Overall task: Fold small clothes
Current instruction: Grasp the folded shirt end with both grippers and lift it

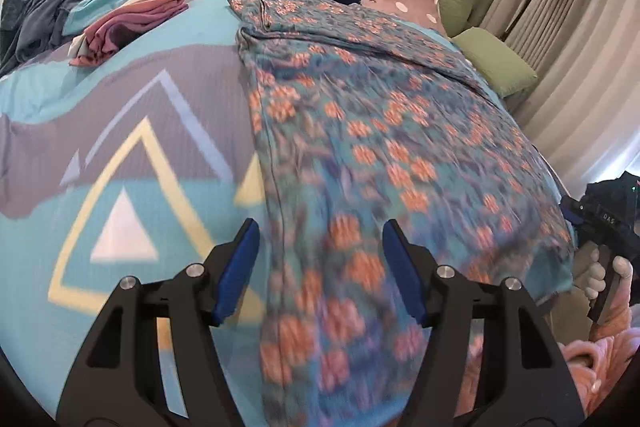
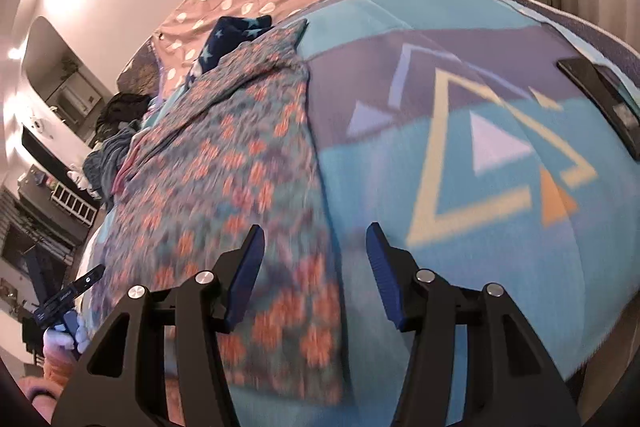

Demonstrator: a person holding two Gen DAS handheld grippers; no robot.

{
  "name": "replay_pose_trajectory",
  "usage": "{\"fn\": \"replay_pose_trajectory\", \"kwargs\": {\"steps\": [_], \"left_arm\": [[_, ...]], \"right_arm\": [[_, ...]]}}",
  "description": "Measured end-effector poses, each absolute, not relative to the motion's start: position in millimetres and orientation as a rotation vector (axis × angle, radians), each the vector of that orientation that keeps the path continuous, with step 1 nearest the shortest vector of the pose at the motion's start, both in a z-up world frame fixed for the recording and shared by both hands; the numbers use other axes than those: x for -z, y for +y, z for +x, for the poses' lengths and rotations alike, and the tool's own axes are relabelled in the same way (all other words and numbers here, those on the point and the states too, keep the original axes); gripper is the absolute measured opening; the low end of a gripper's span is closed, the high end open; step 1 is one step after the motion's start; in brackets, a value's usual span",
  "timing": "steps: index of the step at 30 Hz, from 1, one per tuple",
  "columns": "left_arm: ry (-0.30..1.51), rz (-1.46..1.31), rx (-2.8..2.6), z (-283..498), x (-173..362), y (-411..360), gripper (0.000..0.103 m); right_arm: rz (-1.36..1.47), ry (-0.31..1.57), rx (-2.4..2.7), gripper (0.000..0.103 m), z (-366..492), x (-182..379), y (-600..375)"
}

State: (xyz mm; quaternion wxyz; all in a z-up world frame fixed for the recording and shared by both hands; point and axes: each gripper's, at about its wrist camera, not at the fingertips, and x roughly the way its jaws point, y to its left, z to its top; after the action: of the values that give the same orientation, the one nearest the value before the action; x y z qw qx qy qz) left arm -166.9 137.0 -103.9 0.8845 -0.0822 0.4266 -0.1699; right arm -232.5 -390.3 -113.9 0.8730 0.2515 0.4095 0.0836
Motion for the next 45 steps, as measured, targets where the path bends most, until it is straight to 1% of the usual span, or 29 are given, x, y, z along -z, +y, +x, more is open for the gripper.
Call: {"fn": "replay_pose_trajectory", "kwargs": {"steps": [9,13,17,18,19,20,21,22,24,27,29,32,35,41,45], "left_arm": [[0.931,-0.234,0.385,-223,110,152,0.064],[0.919,-0.299,0.392,-225,116,158,0.064],[0.888,-0.36,0.42,-214,118,161,0.062],[0.884,-0.379,0.423,-211,118,162,0.058],[0.88,-0.405,0.426,-208,119,164,0.045],[0.884,-0.437,0.431,-205,120,166,0.033],[0.894,-0.468,0.44,-203,121,168,0.004],[0.908,-0.526,0.463,-199,124,171,0.004],[0.867,-0.54,0.458,-200,117,172,0.004],[0.75,-0.488,0.476,-210,81,168,0.004],[0.662,-0.475,0.509,-215,50,168,0.004],[0.592,-0.418,0.511,-220,22,164,0.004],[0.613,-0.412,0.497,-216,23,162,0.004],[0.747,-0.425,0.423,-194,53,162,0.005],[0.734,-0.427,0.412,-179,49,160,0.005]], "right_arm": [[0.581,0.882,-0.271,0.054,-278,123,-393],[0.629,0.899,-0.358,0.056,-274,128,-390],[0.75,0.901,-0.436,0.056,-254,139,-390],[0.809,0.893,-0.45,0.055,-249,141,-394],[0.845,0.887,-0.457,0.055,-246,141,-396],[0.87,0.883,-0.453,0.043,-244,142,-398],[0.886,0.89,-0.442,0.012,-243,143,-399],[0.903,0.894,-0.438,0.006,-242,143,-399],[0.962,0.845,-0.46,0.005,-246,135,-404],[1.029,0.704,-0.518,0.005,-252,104,-420],[1.027,0.599,-0.553,0.005,-256,76,-430],[0.969,0.551,-0.538,0.005,-254,55,-431],[0.952,0.57,-0.526,0.005,-246,54,-426],[0.906,0.639,-0.489,0.005,-234,62,-416],[0.874,0.622,-0.502,0.005,-219,54,-408]]}}
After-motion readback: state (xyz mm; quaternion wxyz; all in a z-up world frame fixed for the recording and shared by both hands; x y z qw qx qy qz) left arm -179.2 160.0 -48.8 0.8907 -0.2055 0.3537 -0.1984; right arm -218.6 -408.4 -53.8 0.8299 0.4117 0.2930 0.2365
